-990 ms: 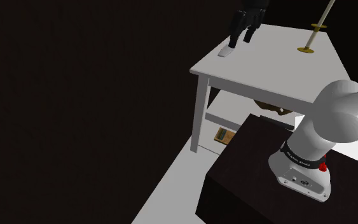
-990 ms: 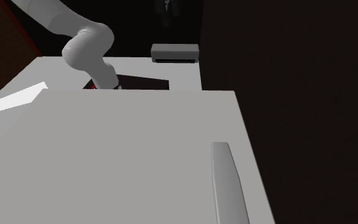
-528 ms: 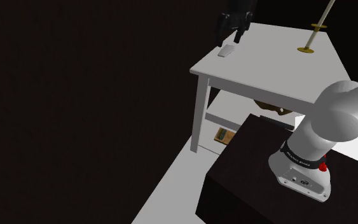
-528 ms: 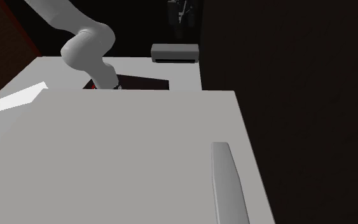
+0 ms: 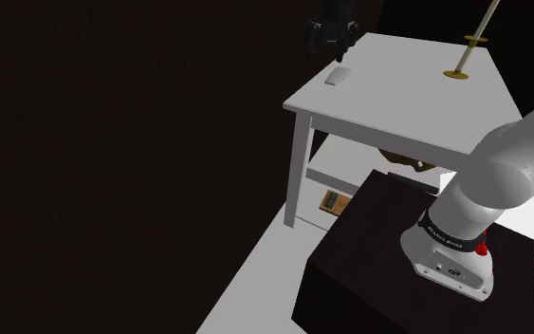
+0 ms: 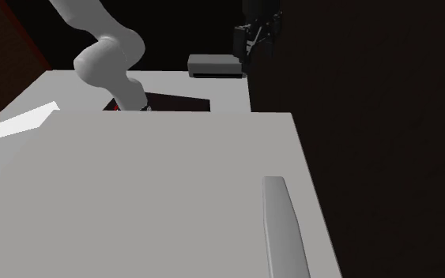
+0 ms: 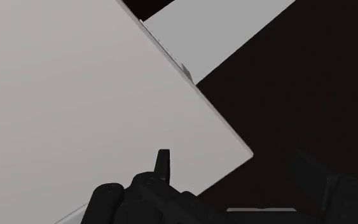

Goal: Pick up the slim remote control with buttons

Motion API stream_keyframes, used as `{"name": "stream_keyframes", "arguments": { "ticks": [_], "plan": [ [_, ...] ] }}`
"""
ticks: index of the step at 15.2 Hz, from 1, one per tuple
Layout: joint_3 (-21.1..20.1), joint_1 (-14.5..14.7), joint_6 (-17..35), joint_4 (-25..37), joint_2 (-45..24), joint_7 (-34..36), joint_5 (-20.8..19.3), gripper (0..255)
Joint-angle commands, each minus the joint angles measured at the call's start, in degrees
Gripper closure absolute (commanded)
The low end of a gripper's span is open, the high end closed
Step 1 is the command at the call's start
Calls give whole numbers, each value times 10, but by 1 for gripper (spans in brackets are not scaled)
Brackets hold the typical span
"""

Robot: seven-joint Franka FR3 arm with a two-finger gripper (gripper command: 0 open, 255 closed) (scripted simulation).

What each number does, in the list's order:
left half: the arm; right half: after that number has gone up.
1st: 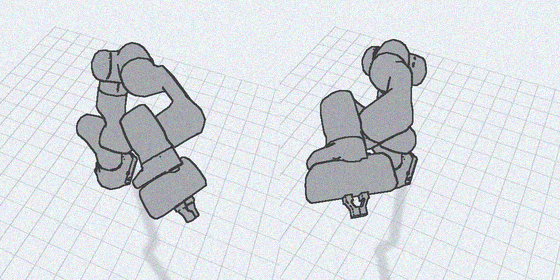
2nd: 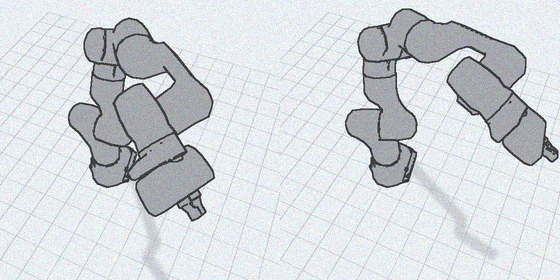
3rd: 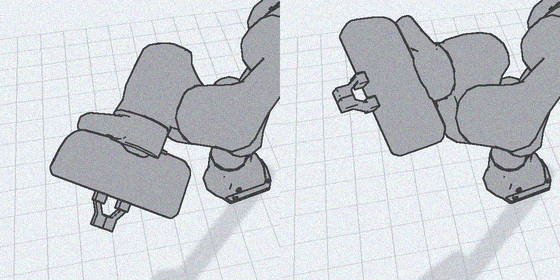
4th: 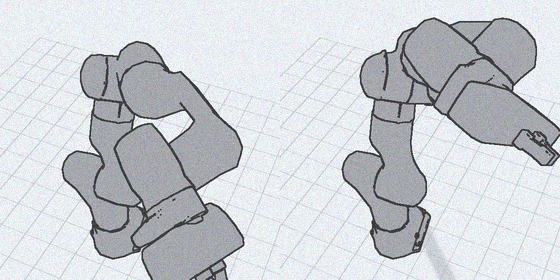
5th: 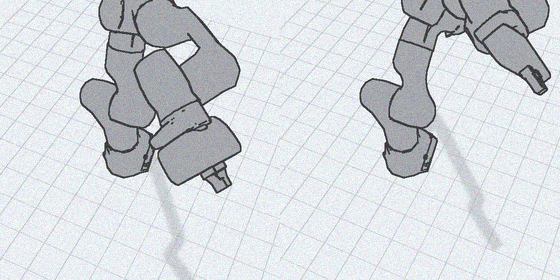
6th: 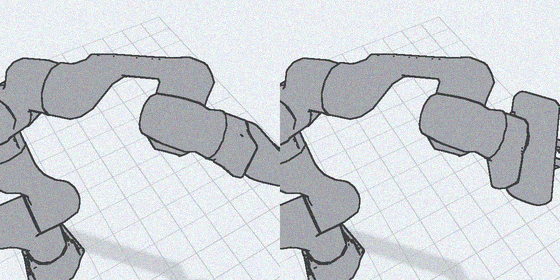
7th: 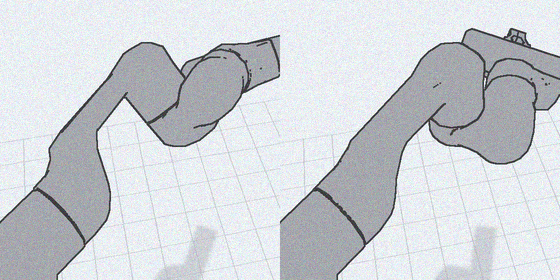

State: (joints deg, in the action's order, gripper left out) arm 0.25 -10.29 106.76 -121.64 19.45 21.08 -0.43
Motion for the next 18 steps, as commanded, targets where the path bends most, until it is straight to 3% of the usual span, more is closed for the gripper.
{"name": "stream_keyframes", "arguments": {
  "ticks": [1, 18],
  "plan": [
    [8, -12, 8, 24, -35, 18, -2, 0],
    [91, -103, 21, 268, -318, 144, 25, 0]
  ]
}}
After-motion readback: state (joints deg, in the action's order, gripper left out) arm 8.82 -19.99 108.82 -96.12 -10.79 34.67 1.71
